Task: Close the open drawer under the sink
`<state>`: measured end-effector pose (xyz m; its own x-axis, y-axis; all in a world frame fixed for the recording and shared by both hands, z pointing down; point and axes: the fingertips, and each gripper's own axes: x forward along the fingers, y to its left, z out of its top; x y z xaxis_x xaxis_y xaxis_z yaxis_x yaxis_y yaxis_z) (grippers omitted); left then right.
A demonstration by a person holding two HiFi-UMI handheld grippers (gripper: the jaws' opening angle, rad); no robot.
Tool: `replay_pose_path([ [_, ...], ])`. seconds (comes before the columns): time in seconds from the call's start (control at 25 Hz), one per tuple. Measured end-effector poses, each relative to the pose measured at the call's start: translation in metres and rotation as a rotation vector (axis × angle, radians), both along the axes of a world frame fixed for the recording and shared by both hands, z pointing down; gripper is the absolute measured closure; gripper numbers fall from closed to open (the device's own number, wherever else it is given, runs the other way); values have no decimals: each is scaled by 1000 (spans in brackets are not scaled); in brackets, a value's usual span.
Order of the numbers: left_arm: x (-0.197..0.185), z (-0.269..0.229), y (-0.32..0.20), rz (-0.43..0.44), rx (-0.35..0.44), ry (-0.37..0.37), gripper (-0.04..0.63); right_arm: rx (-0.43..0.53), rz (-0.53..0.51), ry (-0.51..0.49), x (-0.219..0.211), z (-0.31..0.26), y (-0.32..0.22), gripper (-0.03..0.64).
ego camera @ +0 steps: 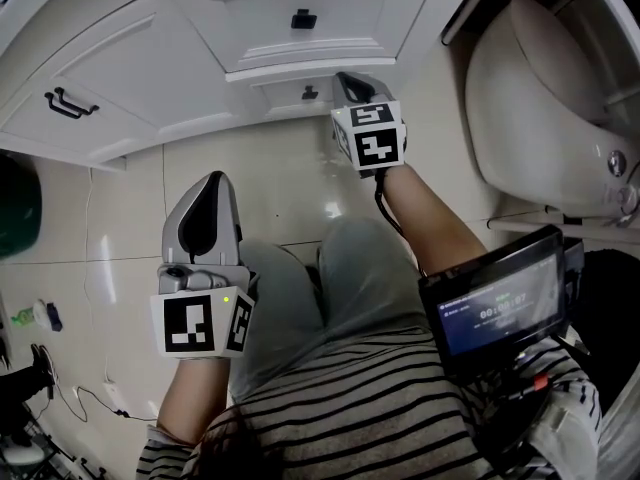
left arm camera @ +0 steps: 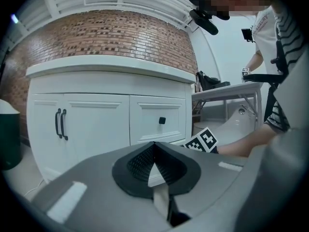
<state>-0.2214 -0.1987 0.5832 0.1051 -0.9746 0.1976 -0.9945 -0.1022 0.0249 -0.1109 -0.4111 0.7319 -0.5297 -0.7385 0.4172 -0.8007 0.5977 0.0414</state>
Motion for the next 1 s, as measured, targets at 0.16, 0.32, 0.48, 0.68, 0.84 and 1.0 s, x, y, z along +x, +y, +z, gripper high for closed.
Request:
replay_pose_path([
  [0.16,-3,0,-1,4,4,4,580,-10,8,21,-2,0,-6,620],
  [0.32,-6,2,-2,9,2,11,580,-14,27,22,-1,1,-5,620],
  [0.48,-8,-2,-1,13,-58,23,580,-54,28,38,5,-20,17,619],
  [0.68,-2,-77,-7,16,-104,48,580,-98,-23,15,11,-123,72,619],
  [0.84,14,-173,0,16,-114,90,580,-131,-5,-18,40,-238,124,618],
  [1.0,24,-275,19,6,-101,97,580,-116,-30,-41,51,-355,165,619],
])
